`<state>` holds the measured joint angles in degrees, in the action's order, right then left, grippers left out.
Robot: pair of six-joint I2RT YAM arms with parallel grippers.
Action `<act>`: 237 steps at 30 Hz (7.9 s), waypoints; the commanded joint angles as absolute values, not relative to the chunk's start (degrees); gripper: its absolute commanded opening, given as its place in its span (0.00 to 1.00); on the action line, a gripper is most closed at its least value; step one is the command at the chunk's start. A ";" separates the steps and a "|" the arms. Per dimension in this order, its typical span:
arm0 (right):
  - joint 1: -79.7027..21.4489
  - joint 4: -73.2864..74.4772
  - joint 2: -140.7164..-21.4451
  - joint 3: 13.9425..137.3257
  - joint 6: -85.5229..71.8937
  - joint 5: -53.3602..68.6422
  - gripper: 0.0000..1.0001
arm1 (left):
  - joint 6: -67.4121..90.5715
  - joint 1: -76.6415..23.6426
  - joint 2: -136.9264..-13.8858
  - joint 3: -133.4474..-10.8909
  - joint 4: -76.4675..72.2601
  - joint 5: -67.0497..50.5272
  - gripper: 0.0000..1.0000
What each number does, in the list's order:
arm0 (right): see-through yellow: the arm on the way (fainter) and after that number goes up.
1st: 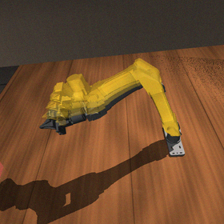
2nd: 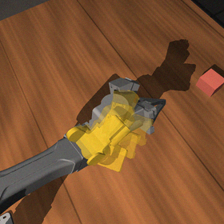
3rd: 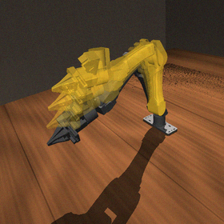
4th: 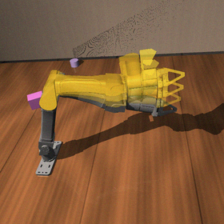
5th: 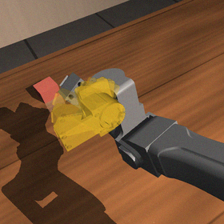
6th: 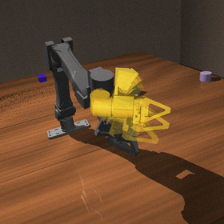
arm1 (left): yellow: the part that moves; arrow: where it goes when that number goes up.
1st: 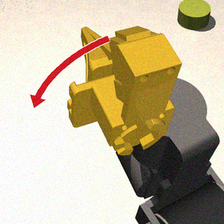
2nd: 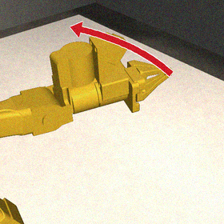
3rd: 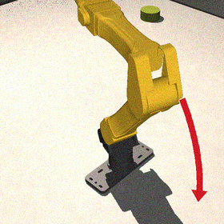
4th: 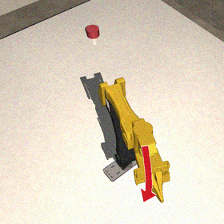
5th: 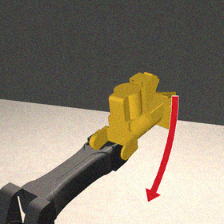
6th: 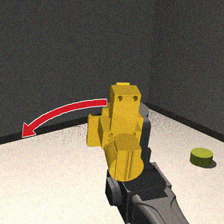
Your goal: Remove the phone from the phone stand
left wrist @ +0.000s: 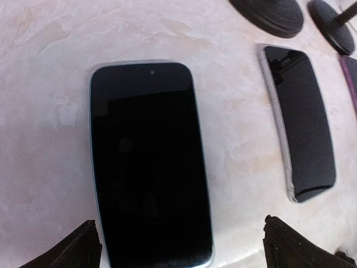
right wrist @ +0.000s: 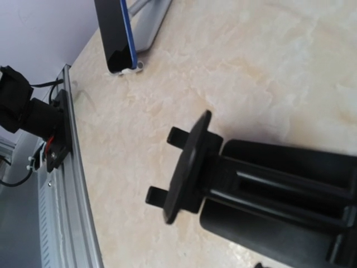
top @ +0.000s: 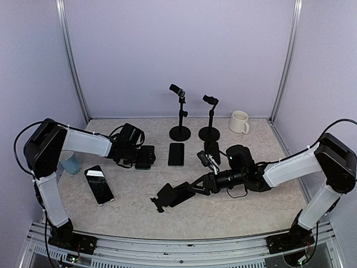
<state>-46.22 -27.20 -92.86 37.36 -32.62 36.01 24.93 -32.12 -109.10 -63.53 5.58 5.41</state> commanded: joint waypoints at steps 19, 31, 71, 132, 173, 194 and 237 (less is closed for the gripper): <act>-41.54 -17.39 -76.96 36.79 -23.54 28.13 1.00 | 1.86 -48.70 -76.47 -41.75 -5.93 -4.36 0.99; -38.49 -15.36 -71.69 35.32 -22.42 27.44 1.00 | 1.66 -56.95 -83.78 -40.37 -2.03 -1.45 0.99; -37.57 -15.91 -72.63 34.26 -22.45 28.68 1.00 | 6.98 -56.10 -87.15 -43.24 -6.08 5.45 0.41; -35.80 -8.86 -57.17 31.78 -18.37 14.90 1.00 | 20.47 -24.15 -136.79 -106.17 9.71 11.83 0.46; -35.24 -6.54 -64.60 35.80 -22.18 6.77 1.00 | 25.94 -34.55 -98.40 -79.21 19.40 42.66 0.99; -32.48 -13.30 -73.53 37.36 -23.37 18.94 1.00 | 67.09 -41.02 -71.94 -60.44 57.18 37.41 0.99; -32.26 -13.40 -74.97 37.57 -22.99 23.95 1.00 | 74.52 -41.95 -80.01 -44.03 49.23 34.62 0.89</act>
<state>-32.77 -12.80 -74.59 36.88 -23.44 23.29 75.61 -42.41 -79.29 -44.84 51.33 34.33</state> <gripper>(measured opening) 0.999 0.903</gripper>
